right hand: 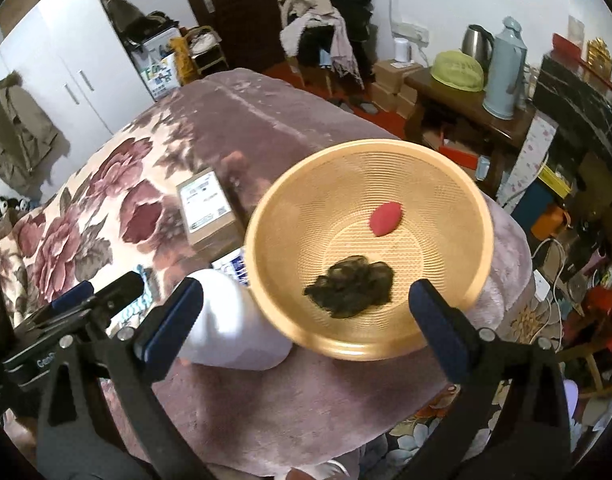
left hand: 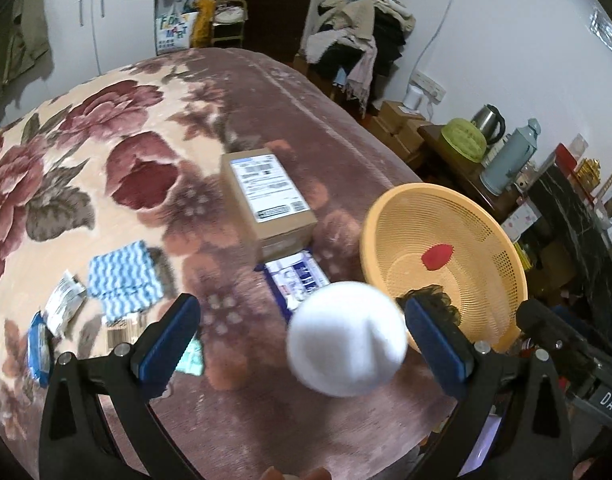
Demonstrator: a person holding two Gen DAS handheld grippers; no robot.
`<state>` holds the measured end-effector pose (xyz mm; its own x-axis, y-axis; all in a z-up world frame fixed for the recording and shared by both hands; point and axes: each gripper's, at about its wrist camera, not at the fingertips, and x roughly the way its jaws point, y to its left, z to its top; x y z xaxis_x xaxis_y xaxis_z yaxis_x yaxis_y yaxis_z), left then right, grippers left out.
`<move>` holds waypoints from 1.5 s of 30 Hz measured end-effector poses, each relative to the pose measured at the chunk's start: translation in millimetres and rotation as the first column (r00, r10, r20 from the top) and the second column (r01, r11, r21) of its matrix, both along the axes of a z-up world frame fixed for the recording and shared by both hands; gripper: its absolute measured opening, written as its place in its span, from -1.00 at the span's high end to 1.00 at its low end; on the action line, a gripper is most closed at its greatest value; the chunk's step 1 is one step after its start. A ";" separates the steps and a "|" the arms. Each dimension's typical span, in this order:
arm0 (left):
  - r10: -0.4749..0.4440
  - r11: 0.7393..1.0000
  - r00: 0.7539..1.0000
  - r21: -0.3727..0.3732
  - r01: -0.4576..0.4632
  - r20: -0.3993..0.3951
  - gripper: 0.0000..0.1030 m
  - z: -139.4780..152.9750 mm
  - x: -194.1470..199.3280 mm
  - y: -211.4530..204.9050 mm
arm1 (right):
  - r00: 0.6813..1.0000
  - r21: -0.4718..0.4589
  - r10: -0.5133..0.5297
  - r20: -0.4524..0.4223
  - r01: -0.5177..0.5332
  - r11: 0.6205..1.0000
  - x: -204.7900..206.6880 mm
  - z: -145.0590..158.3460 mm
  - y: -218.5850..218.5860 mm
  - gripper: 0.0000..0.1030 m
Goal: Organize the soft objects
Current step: 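Move both grippers back from the basket over the remaining items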
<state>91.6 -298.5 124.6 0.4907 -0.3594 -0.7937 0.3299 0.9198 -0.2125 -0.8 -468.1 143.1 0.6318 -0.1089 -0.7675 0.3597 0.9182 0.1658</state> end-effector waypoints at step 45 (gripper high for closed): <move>0.185 0.978 0.981 0.103 -0.179 -0.059 -0.99 -80.4 -55.4 200.7 | 0.964 -0.034 0.234 -0.130 -0.240 0.970 -15.9 -75.6 200.8 -1.00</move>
<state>36.1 -97.7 44.2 0.4847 -0.1885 -0.8542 0.1428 0.9805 -0.1353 -16.7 -267.3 67.5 0.5442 -0.0075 -0.8389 0.1461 0.9855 0.0859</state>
